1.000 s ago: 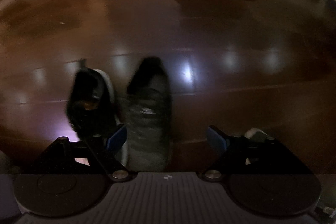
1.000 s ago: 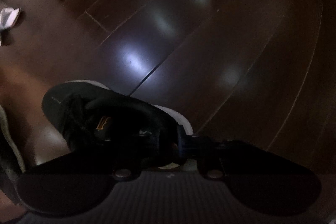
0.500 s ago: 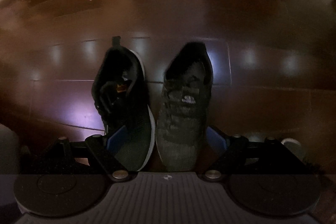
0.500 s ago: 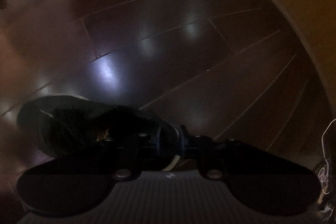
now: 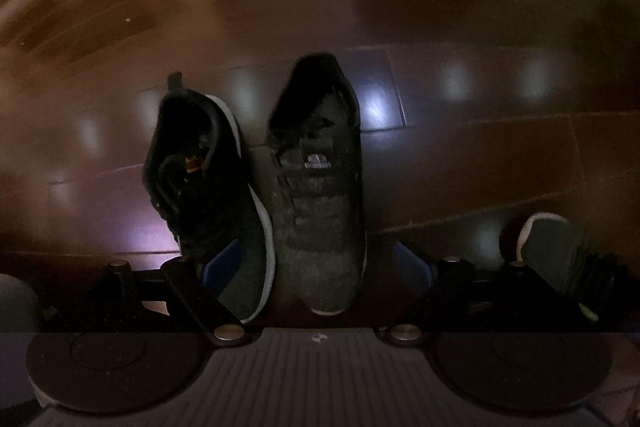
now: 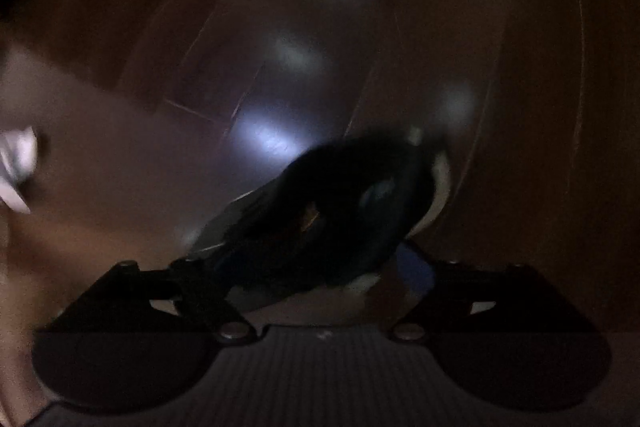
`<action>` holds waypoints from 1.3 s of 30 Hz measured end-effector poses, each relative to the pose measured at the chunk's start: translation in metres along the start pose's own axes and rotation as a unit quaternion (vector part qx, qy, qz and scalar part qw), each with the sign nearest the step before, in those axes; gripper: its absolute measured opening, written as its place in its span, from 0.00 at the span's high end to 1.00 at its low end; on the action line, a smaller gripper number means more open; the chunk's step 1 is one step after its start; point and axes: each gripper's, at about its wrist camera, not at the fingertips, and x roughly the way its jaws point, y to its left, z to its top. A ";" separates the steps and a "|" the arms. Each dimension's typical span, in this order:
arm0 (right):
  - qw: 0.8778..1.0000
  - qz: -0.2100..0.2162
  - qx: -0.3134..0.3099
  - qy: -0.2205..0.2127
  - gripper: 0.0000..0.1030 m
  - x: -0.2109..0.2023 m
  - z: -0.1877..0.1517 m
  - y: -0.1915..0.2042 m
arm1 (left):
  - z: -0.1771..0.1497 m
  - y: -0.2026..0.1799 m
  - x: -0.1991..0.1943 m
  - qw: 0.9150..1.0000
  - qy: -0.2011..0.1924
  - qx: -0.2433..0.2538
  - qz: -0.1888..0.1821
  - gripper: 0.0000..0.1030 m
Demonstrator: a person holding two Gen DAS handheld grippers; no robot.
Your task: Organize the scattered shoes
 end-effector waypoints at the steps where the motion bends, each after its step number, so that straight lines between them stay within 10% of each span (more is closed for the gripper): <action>1: 0.999 0.008 0.033 0.013 0.10 0.005 -0.002 -0.005 | -0.001 0.000 0.001 1.000 0.002 0.003 -0.001 0.14; 18: 0.982 -0.057 0.178 -0.007 0.01 0.074 -0.022 0.049 | -0.005 0.004 0.004 1.000 0.013 0.008 -0.004 0.14; 22: 0.989 -0.112 0.091 -0.015 0.06 0.094 -0.022 0.061 | -0.005 0.005 0.005 1.000 0.015 0.010 -0.008 0.14; 32: 0.995 -0.095 -0.027 -0.032 0.21 0.085 -0.027 0.055 | -0.003 0.006 0.006 1.000 0.018 0.004 -0.012 0.14; 39: 0.972 -0.103 -0.208 -0.038 0.26 0.084 -0.032 0.061 | -0.004 0.006 0.003 1.000 0.016 0.005 -0.015 0.14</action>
